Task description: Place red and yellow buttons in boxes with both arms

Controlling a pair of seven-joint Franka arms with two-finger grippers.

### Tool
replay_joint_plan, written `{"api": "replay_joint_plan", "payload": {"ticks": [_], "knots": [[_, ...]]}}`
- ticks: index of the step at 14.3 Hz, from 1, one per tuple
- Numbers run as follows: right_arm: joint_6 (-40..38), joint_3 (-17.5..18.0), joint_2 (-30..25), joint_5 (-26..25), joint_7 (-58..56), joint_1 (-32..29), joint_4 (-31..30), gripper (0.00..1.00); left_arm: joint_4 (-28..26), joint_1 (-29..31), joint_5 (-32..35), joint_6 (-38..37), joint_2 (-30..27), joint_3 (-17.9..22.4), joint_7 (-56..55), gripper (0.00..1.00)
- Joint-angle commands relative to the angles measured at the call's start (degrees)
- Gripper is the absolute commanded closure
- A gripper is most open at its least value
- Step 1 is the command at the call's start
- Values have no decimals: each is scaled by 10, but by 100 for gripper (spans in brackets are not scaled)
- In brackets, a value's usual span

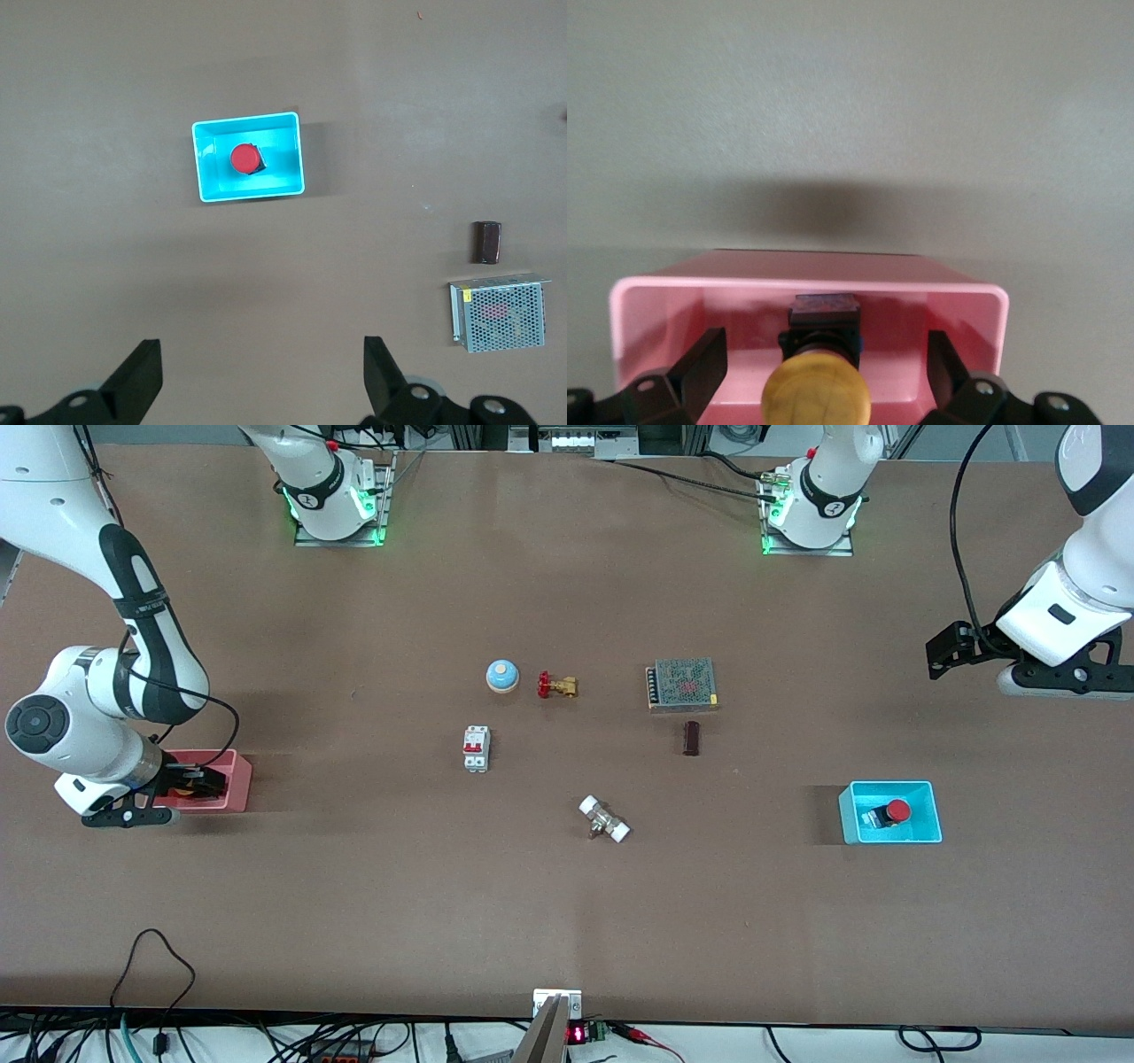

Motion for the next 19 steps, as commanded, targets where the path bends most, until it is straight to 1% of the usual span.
{"api": "replay_joint_plan", "payload": {"ticks": [1,3,5,6,7,9,11,12,15,17,18,19], "knots": [[-49,6,-44,10,-9,3,-2,0,30,5,-8,-9,18,-3,4,0],[-95,7,-78,17,-9,10,0,0,54,4,-7,-10,27,-2,3,0],[-149,7,-125,67,-8,27,0,0,60,4,-8,-20,29,-4,-5,0],[-171,7,-151,80,-7,37,0,0,61,5,-9,-20,29,-4,-5,0],[-198,7,-178,80,-8,53,1,0,61,5,-9,-22,28,-4,-5,0],[-268,7,-213,80,-7,87,33,0,62,4,-9,-23,27,-5,-5,0],[-353,6,-233,80,-7,102,77,0,62,4,-8,-23,27,-5,-4,0],[-386,6,-247,81,-7,108,89,0,62,4,-9,-23,28,-5,-4,0],[-420,2,-284,91,-8,127,92,0,62,4,-9,-23,27,-6,-4,0],[-434,-1,-286,126,12,135,99,0,62,4,-9,-23,27,-6,-3,0],[-440,-2,-286,134,32,139,101,0,62,4,-9,-23,27,-6,-3,0],[-446,-12,-285,134,41,149,106,0,62,4,-9,-23,27,-6,-3,0]]}}
